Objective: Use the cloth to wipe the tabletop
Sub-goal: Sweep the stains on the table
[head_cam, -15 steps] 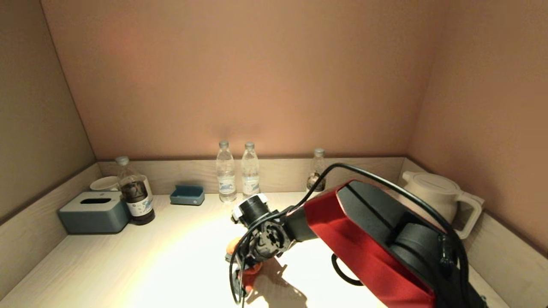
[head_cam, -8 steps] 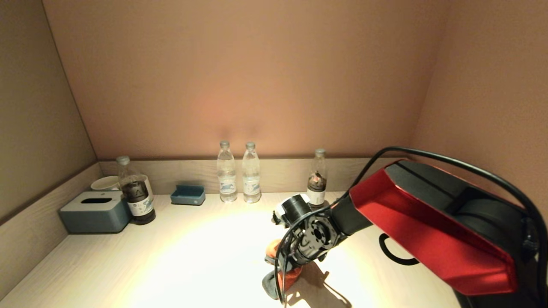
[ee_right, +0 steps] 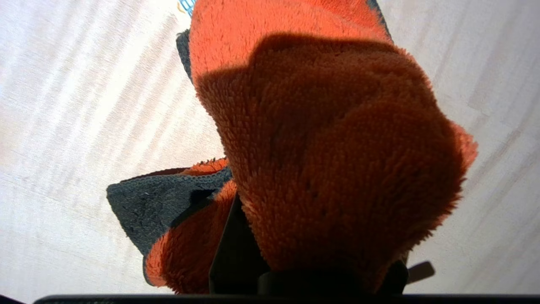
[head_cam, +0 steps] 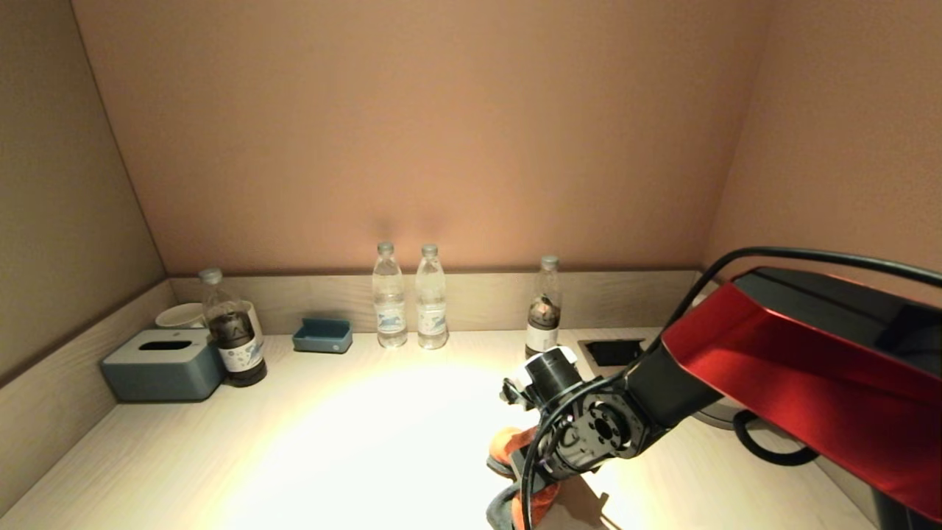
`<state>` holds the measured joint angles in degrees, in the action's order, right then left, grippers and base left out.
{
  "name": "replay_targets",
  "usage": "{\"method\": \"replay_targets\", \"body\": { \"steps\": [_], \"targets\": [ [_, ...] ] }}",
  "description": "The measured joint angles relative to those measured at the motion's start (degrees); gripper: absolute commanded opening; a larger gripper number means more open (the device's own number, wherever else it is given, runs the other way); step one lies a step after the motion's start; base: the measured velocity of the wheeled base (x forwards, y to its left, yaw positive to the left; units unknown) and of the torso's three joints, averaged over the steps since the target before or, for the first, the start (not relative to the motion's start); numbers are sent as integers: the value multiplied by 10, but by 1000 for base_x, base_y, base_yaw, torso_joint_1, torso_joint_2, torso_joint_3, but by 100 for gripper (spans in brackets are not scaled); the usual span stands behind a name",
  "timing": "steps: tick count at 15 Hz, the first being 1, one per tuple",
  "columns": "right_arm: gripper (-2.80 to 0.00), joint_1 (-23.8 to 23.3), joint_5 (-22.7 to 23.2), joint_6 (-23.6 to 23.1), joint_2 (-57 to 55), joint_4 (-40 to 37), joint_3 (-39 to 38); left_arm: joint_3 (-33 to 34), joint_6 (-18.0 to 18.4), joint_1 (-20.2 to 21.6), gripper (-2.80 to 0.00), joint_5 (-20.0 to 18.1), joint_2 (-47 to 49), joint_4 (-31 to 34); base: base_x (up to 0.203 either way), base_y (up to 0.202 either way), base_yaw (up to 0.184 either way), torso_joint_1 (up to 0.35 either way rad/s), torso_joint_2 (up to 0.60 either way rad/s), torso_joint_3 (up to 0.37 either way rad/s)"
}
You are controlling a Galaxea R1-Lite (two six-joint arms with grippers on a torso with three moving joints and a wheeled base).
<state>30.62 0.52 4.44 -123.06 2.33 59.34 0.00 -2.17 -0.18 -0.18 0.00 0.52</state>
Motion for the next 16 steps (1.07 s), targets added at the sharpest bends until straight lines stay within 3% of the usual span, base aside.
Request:
{"method": "replay_targets", "body": {
  "steps": [6,10,16],
  "targets": [
    [-280,112,-3,23,12,8,47,0,0,0,-280,0,0,0,0,0,0,0,0,0],
    [-280,201,-8,44,-40,-6,148,0,0,0,-280,0,0,0,0,0,0,0,0,0],
    [-280,259,-10,61,-110,-27,221,0,0,0,-280,0,0,0,0,0,0,0,0,0]
  ]
}}
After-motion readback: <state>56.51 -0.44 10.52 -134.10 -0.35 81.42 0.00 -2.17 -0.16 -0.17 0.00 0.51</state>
